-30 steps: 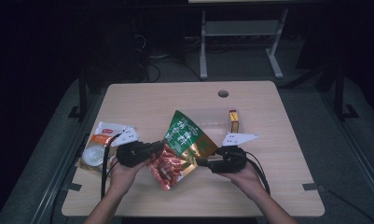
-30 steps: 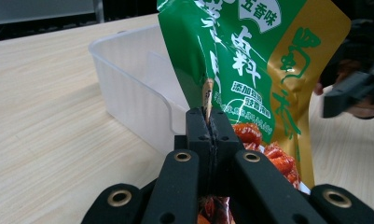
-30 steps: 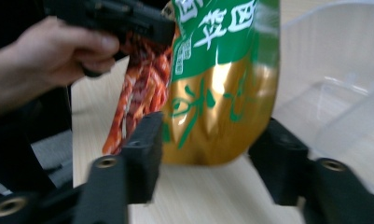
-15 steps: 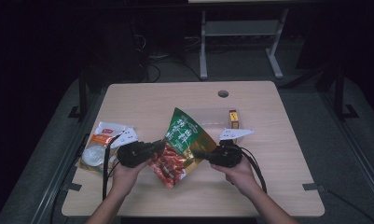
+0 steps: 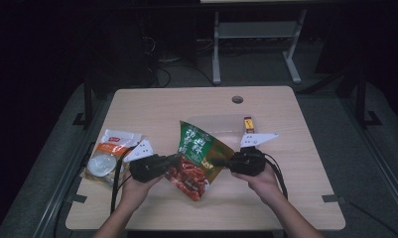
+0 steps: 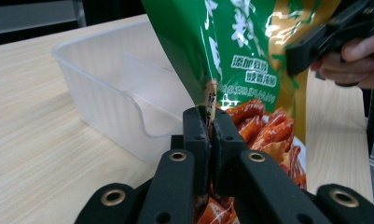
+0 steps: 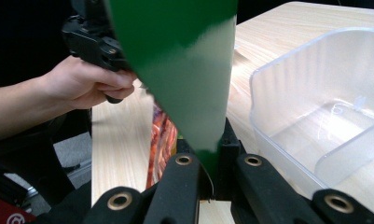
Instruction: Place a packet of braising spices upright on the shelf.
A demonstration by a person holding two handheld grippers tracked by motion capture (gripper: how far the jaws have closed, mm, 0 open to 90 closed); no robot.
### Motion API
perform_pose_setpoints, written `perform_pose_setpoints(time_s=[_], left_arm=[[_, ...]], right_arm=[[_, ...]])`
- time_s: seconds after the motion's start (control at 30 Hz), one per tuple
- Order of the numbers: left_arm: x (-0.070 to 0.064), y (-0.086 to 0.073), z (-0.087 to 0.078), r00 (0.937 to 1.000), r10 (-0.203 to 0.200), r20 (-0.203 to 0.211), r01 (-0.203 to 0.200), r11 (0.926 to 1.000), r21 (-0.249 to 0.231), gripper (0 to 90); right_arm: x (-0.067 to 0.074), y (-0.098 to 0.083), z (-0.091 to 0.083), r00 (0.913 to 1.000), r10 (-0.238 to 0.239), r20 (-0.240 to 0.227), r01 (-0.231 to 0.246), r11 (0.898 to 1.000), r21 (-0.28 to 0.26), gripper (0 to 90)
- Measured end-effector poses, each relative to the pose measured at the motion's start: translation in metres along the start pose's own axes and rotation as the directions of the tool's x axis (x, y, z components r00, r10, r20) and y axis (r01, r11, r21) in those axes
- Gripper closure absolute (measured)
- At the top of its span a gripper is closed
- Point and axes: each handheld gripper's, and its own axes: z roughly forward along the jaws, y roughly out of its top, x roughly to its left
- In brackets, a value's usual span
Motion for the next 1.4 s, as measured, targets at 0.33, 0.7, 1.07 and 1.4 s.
perform_pose_setpoints(time_s=[0.33, 0.7, 1.07, 1.4], left_arm=[[-0.004, 0.001, 0.005, 0.9992, 0.024, 0.033, -0.025, 0.9995, 0.02, 85.4], [-0.001, 0.006, -0.007, 0.9989, 0.045, 0.011, -0.045, 0.9987, -0.024, 59.8], [0.006, 0.0, -0.032, 0.9981, 0.048, -0.037, -0.05, 0.9983, -0.03, 45.6], [0.008, -0.028, -0.039, 0.9988, 0.04, -0.026, -0.037, 0.9914, 0.125, 21.3]], right_arm=[[0.006, 0.008, -0.009, 0.9987, -0.05, 0.005, 0.05, 0.999, 0.002, 90.0], [0.015, 0.02, -0.021, 0.9928, -0.12, 0.004, 0.12, 0.993, 0.0, 90.0], [0.013, 0.033, -0.037, 0.992, -0.121, 0.036, 0.122, 0.992, -0.022, 90.0], [0.003, 0.051, -0.058, 0.9888, -0.102, 0.108, 0.106, 0.994, -0.025, 90.0]])
